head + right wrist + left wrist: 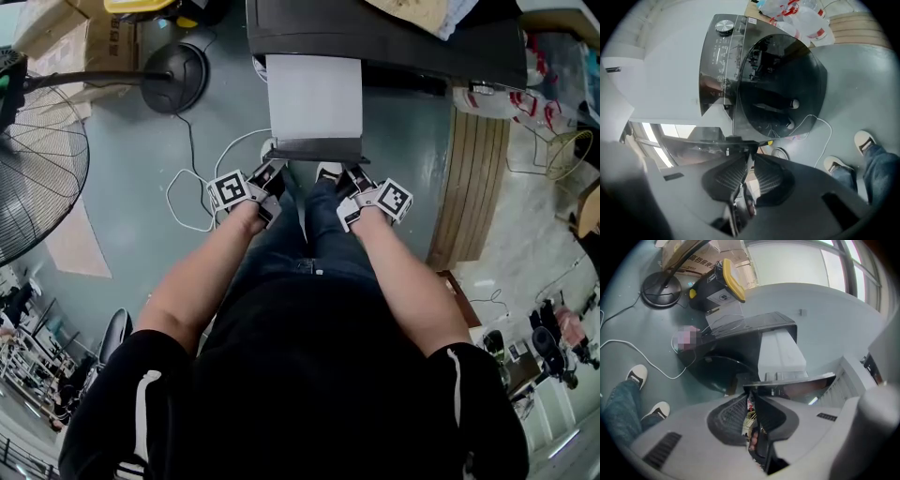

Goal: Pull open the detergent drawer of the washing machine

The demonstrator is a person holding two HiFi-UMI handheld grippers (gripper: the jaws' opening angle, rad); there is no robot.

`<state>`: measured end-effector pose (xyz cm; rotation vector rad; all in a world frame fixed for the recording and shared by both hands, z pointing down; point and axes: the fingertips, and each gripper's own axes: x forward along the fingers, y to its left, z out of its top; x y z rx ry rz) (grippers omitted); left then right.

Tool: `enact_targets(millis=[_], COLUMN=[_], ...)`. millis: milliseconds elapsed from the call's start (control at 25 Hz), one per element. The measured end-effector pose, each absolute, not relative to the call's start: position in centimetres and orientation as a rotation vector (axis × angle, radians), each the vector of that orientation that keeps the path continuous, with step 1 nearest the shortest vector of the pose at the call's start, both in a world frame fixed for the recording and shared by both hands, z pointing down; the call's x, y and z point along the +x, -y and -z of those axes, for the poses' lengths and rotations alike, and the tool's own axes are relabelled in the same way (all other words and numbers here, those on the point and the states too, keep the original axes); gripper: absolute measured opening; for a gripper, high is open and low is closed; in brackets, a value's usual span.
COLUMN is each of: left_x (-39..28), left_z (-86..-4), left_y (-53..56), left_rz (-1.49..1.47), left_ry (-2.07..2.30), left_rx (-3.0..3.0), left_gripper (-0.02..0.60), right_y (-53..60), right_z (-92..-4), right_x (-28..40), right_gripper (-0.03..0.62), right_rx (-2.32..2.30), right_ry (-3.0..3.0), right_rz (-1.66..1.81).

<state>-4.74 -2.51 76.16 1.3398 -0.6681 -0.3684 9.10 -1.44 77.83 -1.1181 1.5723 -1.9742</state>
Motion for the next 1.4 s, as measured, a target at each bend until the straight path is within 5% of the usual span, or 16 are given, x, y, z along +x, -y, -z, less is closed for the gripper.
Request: enact_targets(millis=[1120,1400], left_x=[-5.9,-5.8], left_z=[-78.7,-78.5], left_y=[0.6,0.4], left_rz=[0.179,0.147], left_ry=[0.75,0.742], left_rx=[1.428,1.426], left_gripper=[0.063,0.086], right_y=[-0.1,-0.5], right_z=[-79.0,-79.2], right_x=[9.4,9.7], right_gripper=[0.067,0.123], right_rx=[-1.178,-1.189], right_ry=[-1.625,-1.705], right_rz=[2.002,2.051])
